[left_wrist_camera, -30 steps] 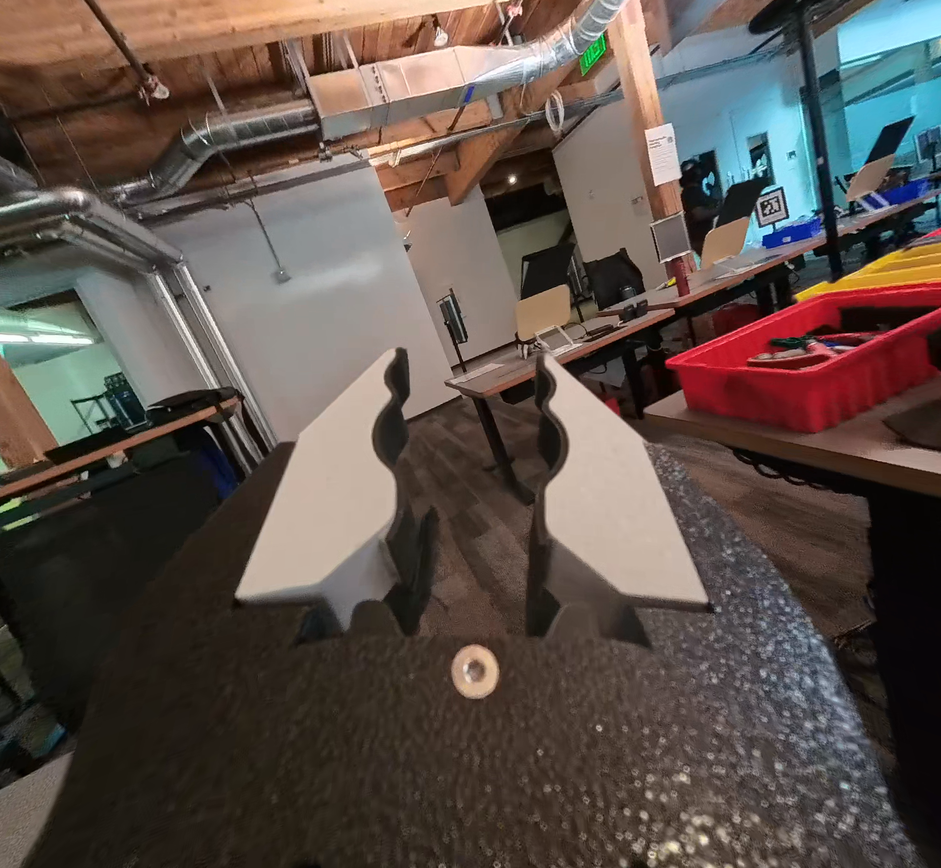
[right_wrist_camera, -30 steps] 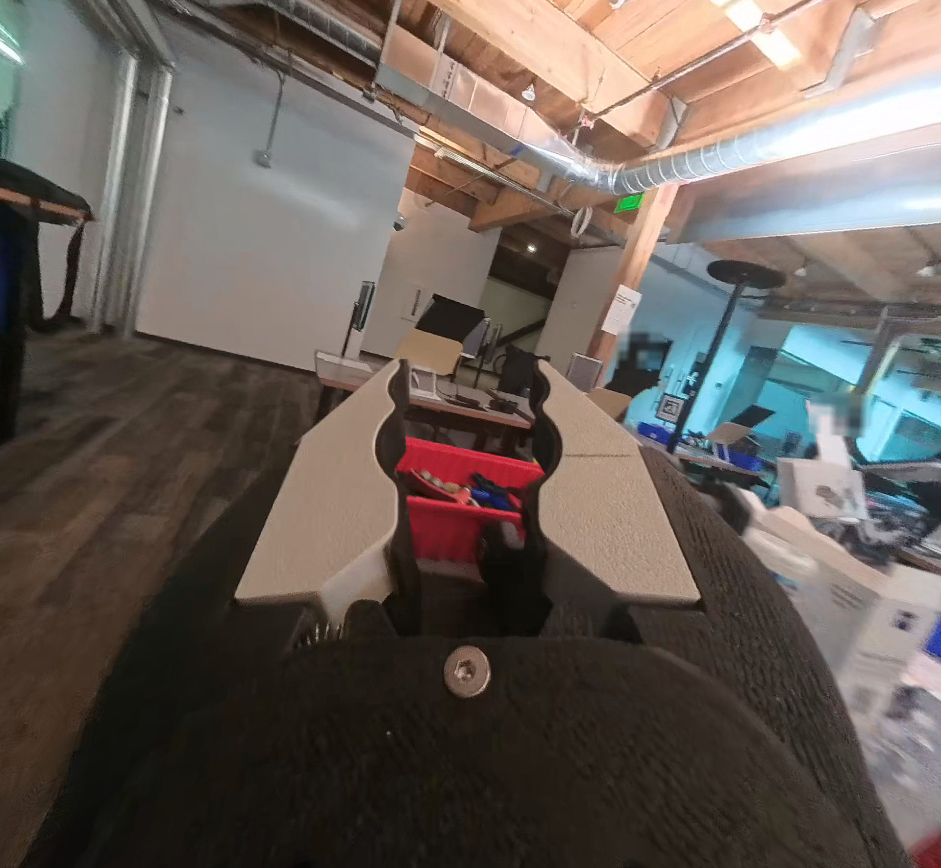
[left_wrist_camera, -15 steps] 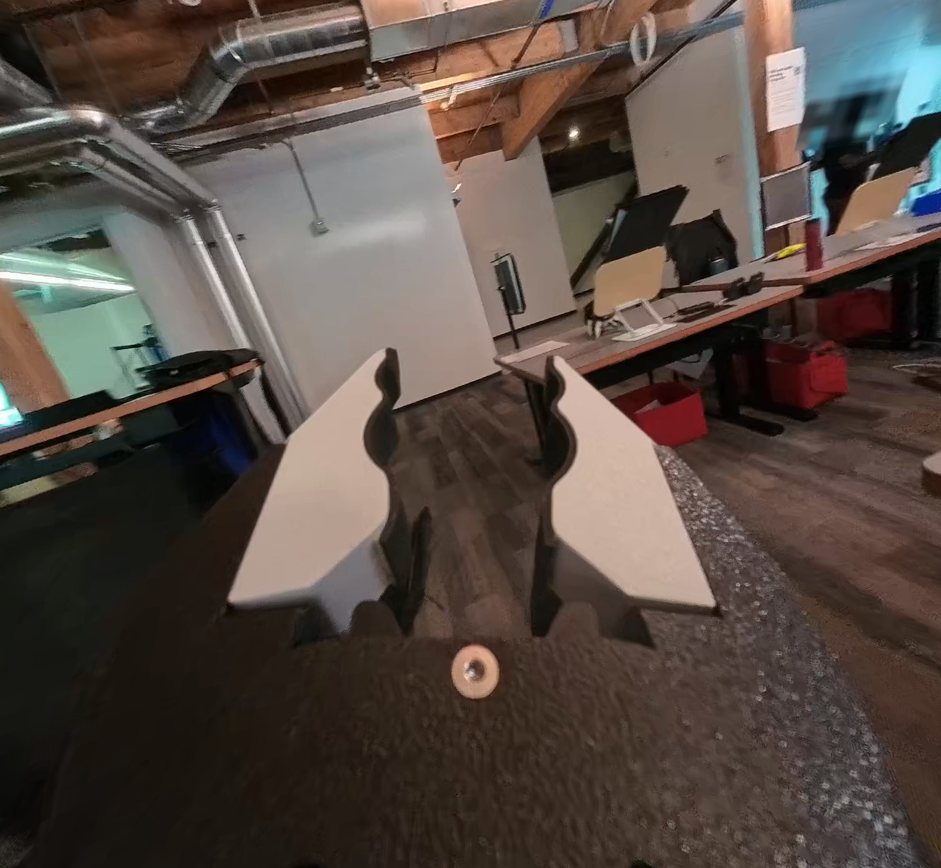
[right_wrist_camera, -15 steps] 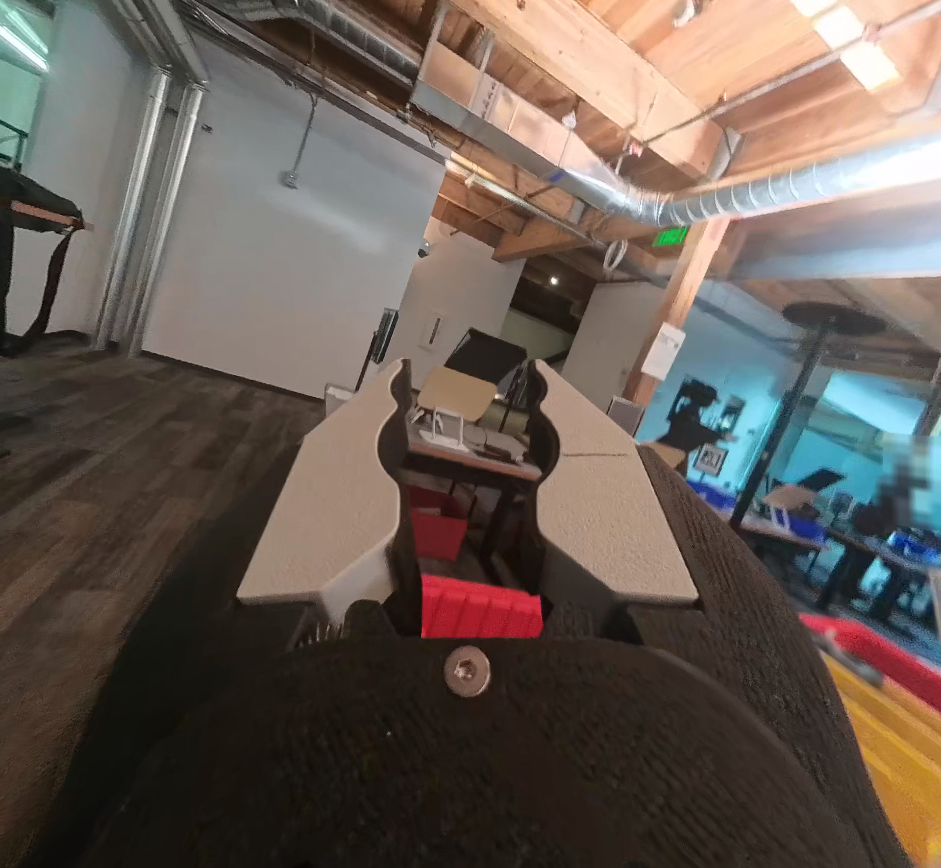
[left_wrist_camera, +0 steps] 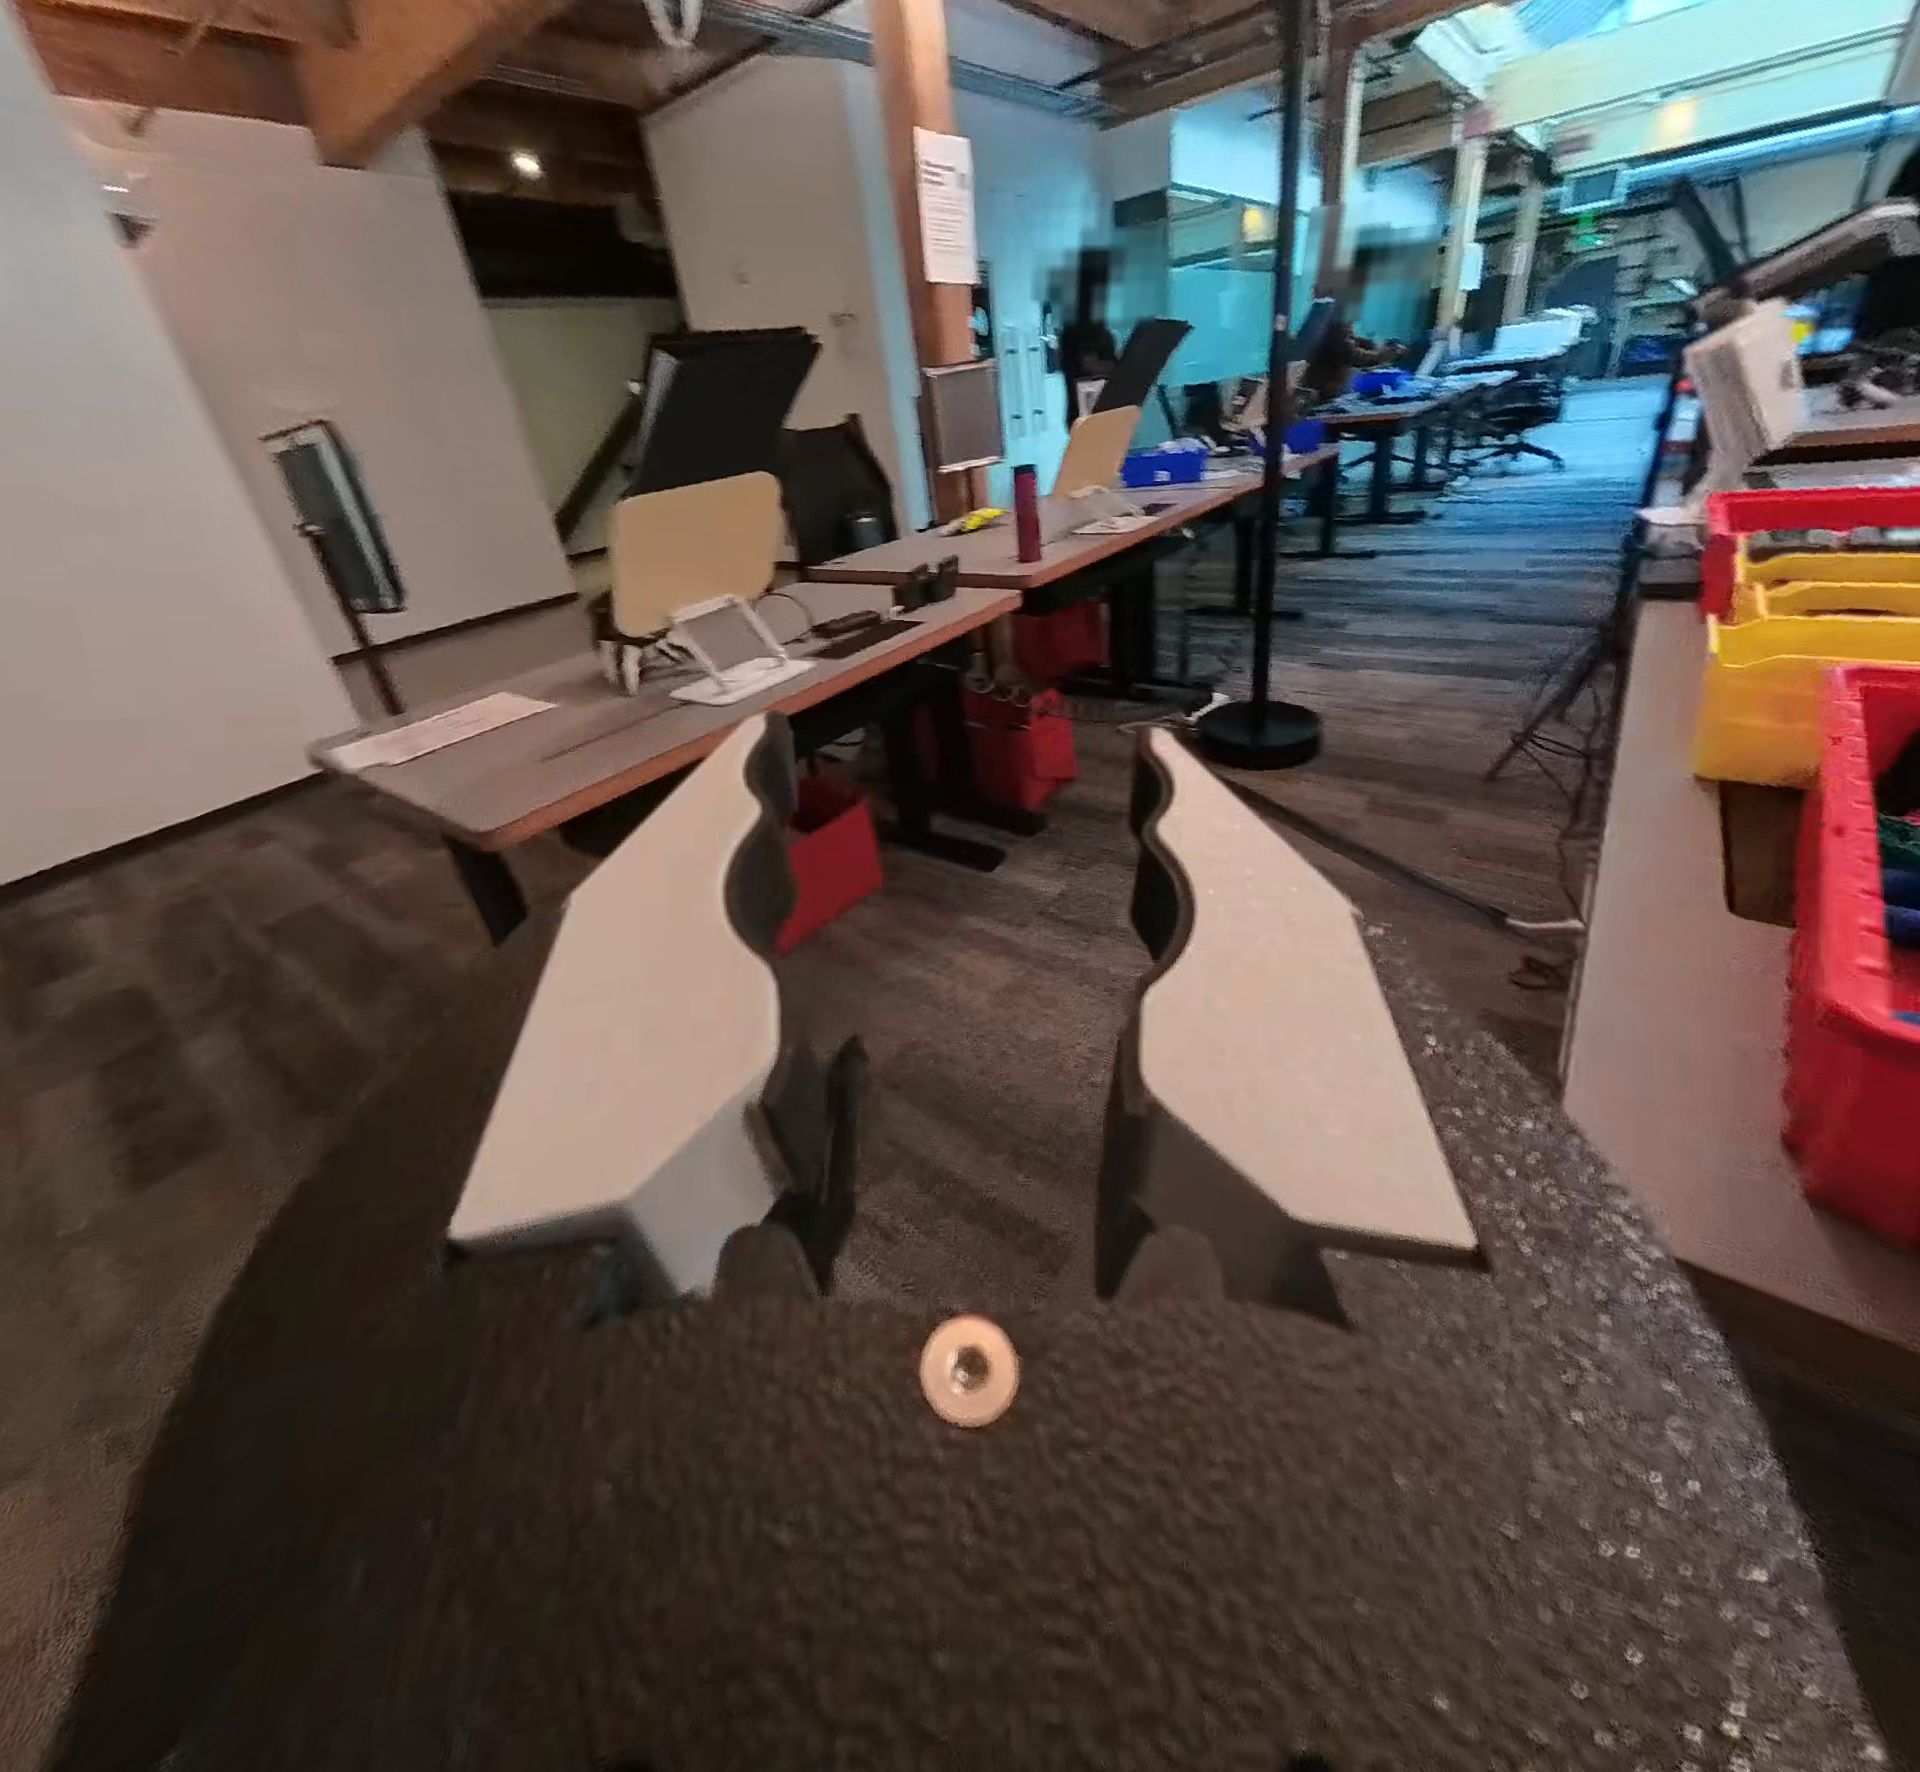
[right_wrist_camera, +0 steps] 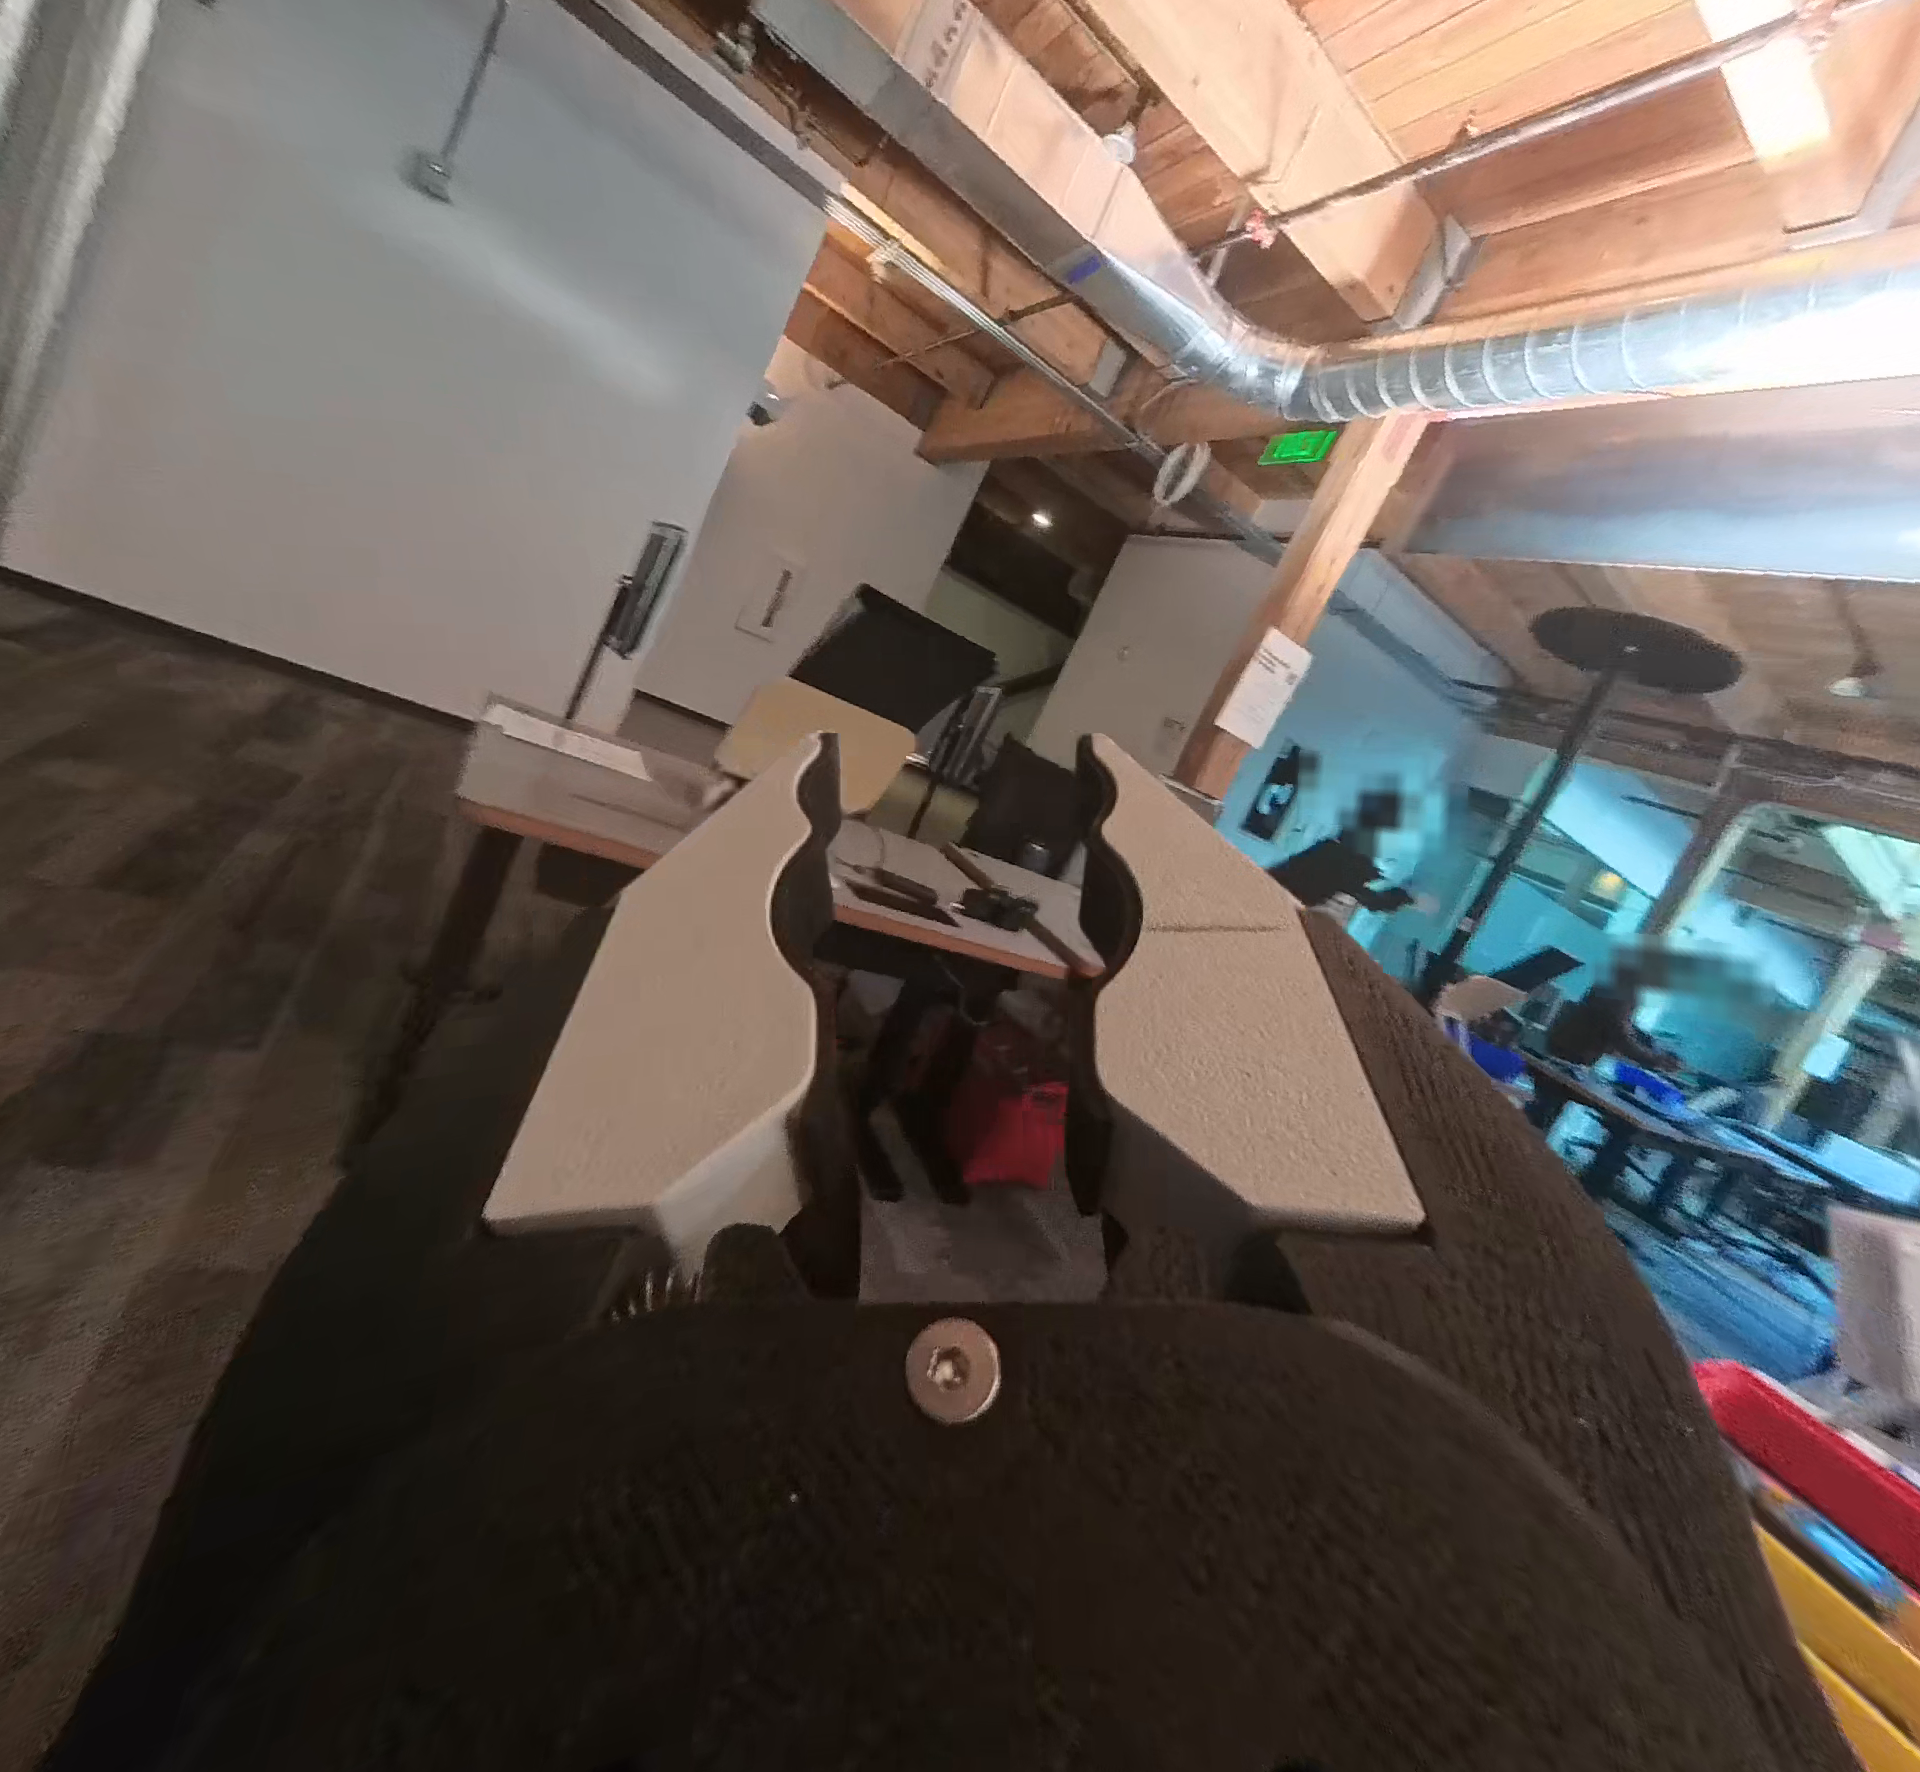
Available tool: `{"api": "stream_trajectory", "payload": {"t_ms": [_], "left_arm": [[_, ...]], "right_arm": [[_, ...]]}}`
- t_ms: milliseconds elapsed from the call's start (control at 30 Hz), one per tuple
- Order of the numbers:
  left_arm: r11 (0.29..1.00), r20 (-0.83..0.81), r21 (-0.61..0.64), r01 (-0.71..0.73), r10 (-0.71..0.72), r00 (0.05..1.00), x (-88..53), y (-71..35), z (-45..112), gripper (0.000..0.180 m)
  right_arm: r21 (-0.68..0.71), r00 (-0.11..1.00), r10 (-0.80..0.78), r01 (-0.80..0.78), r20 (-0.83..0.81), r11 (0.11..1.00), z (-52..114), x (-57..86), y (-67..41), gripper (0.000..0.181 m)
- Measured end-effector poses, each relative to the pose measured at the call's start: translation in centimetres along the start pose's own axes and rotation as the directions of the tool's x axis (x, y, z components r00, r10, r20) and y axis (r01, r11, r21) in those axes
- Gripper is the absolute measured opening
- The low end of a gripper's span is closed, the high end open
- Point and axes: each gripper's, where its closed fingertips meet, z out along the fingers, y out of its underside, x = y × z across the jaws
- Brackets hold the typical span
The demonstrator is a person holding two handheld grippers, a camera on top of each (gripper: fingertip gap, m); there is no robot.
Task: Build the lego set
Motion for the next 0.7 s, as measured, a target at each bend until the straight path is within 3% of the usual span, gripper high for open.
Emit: {"api": "stream_trajectory", "payload": {"t_ms": [100, 233, 367, 467, 700], "left_arm": [[0.999, -0.148, -0.049, -0.011, 0.003, 0.989, 1.9, 0.6, 7.7, 0.064], [0.996, -0.333, 0.004, -0.088, 0.084, 0.939, 5.3, 1.1, 16.3, 0.060], [1.000, -0.459, -0.022, 0.007, -0.016, 0.888, 9.5, 3.2, 24.3, 0.059], [0.997, -0.599, -0.056, 0.049, -0.072, 0.798, 14.9, 4.7, 29.5, 0.059], [0.999, -0.845, 0.036, 0.030, 0.014, 0.534, 25.5, 5.0, 39.2, 0.058]], "right_arm": [[-0.096, 0.993, -0.040, 0.029, -0.113, 0.995, 4.1, 3.2, 3.2, 0.044], [-0.229, 0.953, -0.180, 0.124, -0.245, 0.966, 5.4, 8.2, 6.0, 0.044], [-0.404, 0.911, -0.251, 0.106, -0.326, 0.909, 2.6, 12.1, 8.9, 0.045], [-0.513, 0.847, -0.295, 0.030, -0.443, 0.858, -1.3, 14.9, 10.2, 0.045], [-0.659, 0.633, -0.457, -0.114, -0.625, 0.744, -5.7, 16.8, 12.5, 0.045]]}}
